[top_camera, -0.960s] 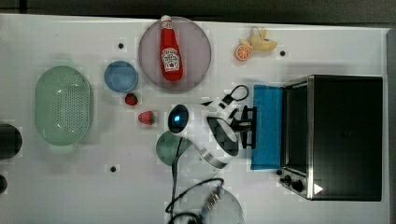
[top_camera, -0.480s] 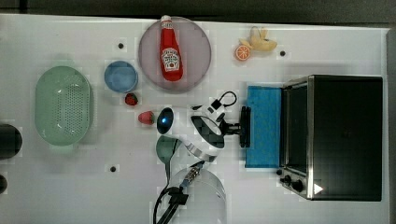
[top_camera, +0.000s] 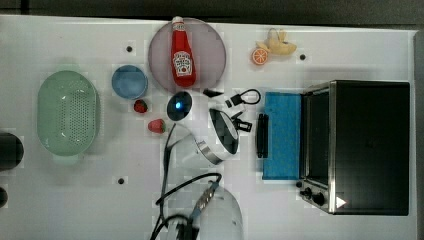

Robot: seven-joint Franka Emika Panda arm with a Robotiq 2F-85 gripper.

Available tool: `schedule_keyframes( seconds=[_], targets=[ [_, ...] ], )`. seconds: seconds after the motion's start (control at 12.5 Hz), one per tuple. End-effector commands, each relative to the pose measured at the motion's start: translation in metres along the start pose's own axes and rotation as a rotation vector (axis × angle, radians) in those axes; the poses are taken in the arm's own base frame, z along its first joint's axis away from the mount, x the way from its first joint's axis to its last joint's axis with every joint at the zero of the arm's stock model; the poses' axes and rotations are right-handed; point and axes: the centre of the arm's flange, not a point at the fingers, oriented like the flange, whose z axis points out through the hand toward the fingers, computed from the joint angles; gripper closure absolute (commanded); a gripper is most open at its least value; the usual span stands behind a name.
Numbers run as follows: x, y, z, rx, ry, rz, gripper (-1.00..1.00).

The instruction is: Flap open oven.

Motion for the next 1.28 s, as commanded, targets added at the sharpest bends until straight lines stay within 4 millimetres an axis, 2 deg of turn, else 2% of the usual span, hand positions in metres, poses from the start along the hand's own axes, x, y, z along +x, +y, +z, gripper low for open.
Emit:
schedule_keyframes(
  seconds=[0.08,0.24,0.4,0.56,0.72,0.8,0.96,1.28],
  targets=[
    [0.048,0.048,-0.14,0.224,0.125,0.296,0.65],
    [0.048,0.083,-0.193,0.33,0.059,0.441,0.65],
    [0.043,0.129,-0.241,0.413,-0.039,0.557,0.65],
    [0.035,0.177,-0.282,0.446,-0.142,0.62,0.65],
    [0.023,0.212,-0.316,0.414,-0.204,0.624,0.65],
    [0.019,0.224,-0.333,0.409,-0.219,0.624,0.65],
    [0.013,0.237,-0.351,0.404,-0.242,0.623,0.65],
    [0.013,0.232,-0.36,0.412,-0.222,0.599,0.65]
  ],
)
